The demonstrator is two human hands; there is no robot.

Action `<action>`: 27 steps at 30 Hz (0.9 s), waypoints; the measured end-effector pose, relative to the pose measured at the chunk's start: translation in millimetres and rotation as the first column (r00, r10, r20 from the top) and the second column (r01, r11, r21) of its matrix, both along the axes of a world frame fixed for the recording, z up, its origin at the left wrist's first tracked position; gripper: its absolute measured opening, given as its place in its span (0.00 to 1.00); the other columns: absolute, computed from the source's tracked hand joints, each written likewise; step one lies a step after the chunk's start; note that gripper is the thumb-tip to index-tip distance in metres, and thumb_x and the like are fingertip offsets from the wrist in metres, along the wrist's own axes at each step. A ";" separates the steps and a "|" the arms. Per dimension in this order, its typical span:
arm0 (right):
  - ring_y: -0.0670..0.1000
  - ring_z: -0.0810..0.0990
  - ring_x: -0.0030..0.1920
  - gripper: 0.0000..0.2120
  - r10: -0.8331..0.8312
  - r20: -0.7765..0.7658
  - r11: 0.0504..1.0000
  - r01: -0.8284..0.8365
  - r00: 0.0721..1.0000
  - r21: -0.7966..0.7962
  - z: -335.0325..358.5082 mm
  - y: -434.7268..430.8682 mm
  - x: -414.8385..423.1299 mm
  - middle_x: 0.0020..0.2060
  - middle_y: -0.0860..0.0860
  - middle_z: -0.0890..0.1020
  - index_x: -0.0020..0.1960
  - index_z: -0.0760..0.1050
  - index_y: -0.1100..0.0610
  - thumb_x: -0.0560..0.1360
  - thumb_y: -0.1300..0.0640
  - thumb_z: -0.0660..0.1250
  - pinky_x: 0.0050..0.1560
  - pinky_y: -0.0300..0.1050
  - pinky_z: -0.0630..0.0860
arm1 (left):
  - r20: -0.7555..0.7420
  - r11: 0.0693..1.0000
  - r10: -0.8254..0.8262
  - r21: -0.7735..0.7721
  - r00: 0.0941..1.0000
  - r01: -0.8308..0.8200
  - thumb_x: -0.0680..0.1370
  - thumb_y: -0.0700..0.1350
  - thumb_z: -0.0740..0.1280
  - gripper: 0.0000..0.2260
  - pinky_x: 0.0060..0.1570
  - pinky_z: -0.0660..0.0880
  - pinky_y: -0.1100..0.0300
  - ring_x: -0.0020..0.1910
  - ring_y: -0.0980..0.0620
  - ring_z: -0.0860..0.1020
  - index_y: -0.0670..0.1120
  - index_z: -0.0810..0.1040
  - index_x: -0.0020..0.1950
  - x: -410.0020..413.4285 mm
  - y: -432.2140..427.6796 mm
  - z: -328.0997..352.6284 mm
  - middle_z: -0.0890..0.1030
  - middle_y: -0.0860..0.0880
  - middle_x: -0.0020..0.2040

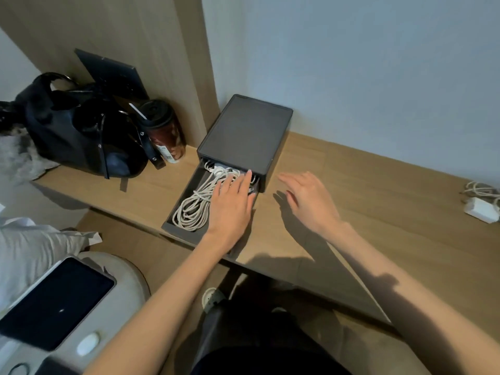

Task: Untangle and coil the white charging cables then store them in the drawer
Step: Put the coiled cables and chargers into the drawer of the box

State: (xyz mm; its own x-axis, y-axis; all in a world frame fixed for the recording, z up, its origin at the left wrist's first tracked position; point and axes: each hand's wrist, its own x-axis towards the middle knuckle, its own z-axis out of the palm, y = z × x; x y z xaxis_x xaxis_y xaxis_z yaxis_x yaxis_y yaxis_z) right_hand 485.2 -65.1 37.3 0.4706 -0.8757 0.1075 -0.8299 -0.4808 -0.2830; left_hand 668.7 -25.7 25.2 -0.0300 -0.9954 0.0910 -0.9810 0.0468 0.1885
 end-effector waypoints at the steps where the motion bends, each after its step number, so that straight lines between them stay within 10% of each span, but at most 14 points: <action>1: 0.54 0.73 0.65 0.19 -0.026 0.001 1.000 0.026 1.000 -0.007 1.7 2.1 -11.2 0.65 0.53 0.77 0.69 0.72 0.57 0.78 0.61 0.63 0.72 0.52 0.60 | 0.002 1.000 -0.025 0.003 1.000 0.025 0.83 0.50 0.54 0.22 0.72 0.57 0.51 0.73 0.46 0.63 0.45 0.59 0.76 -10.5 -2.1 2.4 0.68 0.46 0.72; 27: 0.53 0.67 0.69 0.21 -0.749 0.034 0.662 0.743 0.662 0.100 8.8 69.5 -294.5 0.69 0.54 0.72 0.71 0.68 0.58 0.78 0.64 0.59 0.71 0.45 0.58 | -0.077 0.674 -0.735 0.022 0.674 0.738 0.83 0.51 0.52 0.22 0.66 0.63 0.54 0.70 0.46 0.66 0.48 0.57 0.76 -326.6 -78.6 33.9 0.66 0.48 0.73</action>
State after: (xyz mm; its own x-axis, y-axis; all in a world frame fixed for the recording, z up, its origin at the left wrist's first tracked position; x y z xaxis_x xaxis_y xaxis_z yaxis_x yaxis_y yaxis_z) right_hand 190.7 4.4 46.1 -0.3496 -0.9363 0.0351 -0.8790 0.3148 -0.3581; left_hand 342.1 -104.3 59.1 -0.7518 -0.6556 0.0707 -0.6195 0.7390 0.2647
